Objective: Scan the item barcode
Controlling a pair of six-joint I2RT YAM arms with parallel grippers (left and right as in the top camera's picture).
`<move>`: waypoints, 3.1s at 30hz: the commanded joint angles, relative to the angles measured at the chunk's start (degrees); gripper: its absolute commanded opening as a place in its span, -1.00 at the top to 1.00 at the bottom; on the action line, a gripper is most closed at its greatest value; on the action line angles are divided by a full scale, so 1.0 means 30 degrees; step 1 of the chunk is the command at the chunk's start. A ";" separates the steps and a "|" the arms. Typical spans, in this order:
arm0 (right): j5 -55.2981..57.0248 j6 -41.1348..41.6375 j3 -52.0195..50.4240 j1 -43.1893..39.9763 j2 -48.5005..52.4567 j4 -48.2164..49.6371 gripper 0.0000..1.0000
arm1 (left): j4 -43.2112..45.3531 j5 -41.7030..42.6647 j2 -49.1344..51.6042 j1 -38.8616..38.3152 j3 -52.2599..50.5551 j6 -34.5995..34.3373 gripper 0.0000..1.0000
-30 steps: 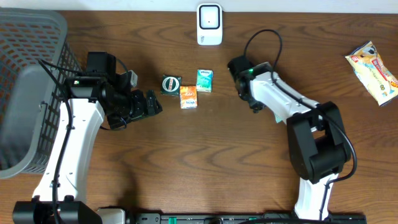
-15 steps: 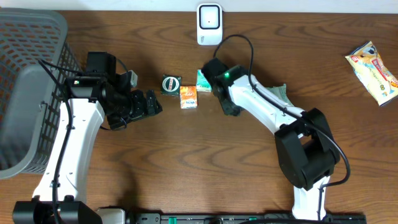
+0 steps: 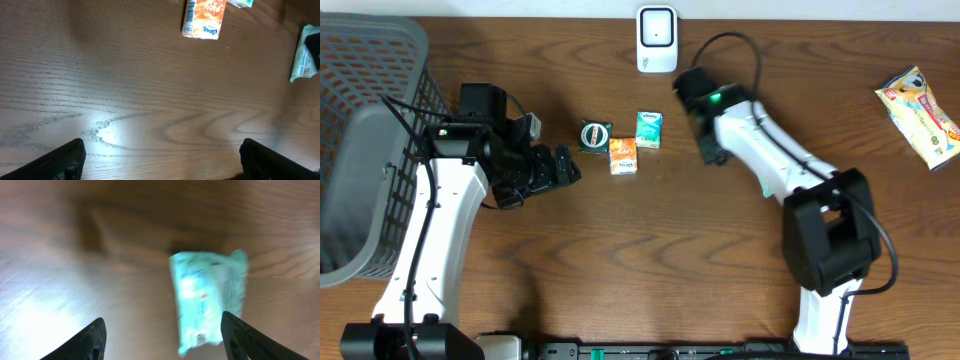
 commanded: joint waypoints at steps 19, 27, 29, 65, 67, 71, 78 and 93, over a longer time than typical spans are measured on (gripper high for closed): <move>-1.6859 -0.8837 -0.0430 -1.1475 -0.0087 0.0313 -0.47 | -0.0044 0.0109 0.0138 -0.0044 -0.0036 0.0255 -0.96; -1.9598 -0.8845 -0.3264 -1.2349 -0.0087 0.2907 -0.50 | -0.0044 0.0109 0.0138 -0.0044 -0.0036 0.0255 -0.96; -1.9620 -0.8837 -0.4124 -1.2240 -0.0087 0.3679 -0.50 | -0.0044 0.0109 0.0138 -0.0044 -0.0036 0.0255 -0.96; 0.4969 0.3570 -0.1880 -0.2732 -0.0867 0.0889 0.98 | -0.0044 0.0109 0.0138 -0.0044 -0.0036 0.0255 -0.95; 0.5515 0.3643 -0.2339 -0.1945 -0.0867 0.1362 0.98 | -0.0044 0.0109 0.0138 -0.0044 -0.0036 0.0255 -0.95; 0.5552 0.4262 -0.3140 -0.0648 -0.0867 0.2098 0.98 | -0.0044 0.0109 0.0138 -0.0044 -0.0036 0.0255 -0.96; 0.7096 0.5049 -0.4728 0.0466 -0.0867 0.3359 0.98 | -0.0044 0.0109 0.0138 -0.0044 -0.0036 0.0255 -0.96; 0.1829 0.5202 -0.4765 0.2885 -0.0874 0.3475 0.67 | -0.0044 0.0109 0.0138 -0.0044 -0.0036 0.0255 -0.96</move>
